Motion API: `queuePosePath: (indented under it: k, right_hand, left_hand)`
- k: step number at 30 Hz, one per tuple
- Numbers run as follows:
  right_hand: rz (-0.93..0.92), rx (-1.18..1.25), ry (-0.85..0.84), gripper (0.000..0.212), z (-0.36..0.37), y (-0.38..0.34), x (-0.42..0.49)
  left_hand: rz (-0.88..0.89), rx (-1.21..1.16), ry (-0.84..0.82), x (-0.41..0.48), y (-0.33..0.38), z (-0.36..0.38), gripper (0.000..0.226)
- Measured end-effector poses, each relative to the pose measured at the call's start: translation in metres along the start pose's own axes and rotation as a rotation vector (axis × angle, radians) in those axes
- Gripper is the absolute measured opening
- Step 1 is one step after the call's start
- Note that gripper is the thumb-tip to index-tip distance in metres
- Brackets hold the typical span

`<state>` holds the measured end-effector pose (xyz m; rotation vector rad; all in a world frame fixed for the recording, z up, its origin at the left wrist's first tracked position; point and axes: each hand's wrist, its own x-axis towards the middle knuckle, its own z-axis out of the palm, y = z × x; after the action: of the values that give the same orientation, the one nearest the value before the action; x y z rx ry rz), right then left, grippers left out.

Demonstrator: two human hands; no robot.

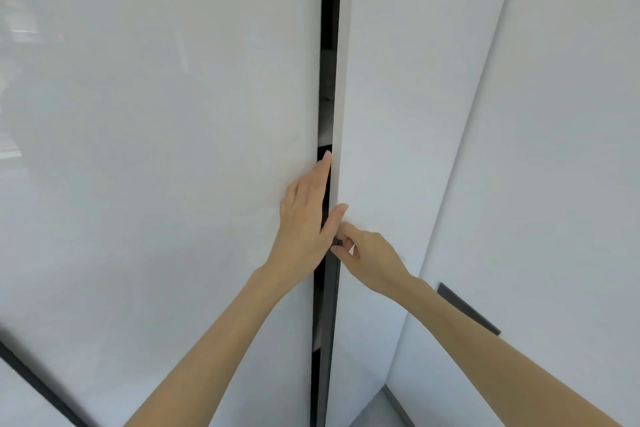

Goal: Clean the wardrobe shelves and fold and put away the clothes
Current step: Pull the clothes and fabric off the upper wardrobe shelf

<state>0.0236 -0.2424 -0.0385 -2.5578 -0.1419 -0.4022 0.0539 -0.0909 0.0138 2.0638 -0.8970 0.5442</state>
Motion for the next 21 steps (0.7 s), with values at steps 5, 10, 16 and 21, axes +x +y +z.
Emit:
queuePosePath:
  k: [5, 10, 16, 21]
  right_hand:
    - [0.026, 0.015, -0.001, 0.022, -0.034, 0.011, -0.056]
    - [0.078, -0.014, -0.013, 0.03, -0.073, 0.027, -0.11]
    - [0.183, -0.156, 0.052, 0.039, -0.101, 0.047, -0.155]
    - [0.358, -0.206, 0.186, 0.052, -0.118, 0.061, -0.173]
  left_hand:
    - [-0.047, -0.305, -0.029, 0.003, 0.047, 0.017, 0.062]
    - [0.043, -0.37, -0.109, -0.008, 0.088, 0.038, 0.057]
    - [0.182, -0.45, -0.223, -0.011, 0.125, 0.066, 0.052]
    - [0.294, -0.401, -0.309, -0.003, 0.144, 0.095, 0.06]
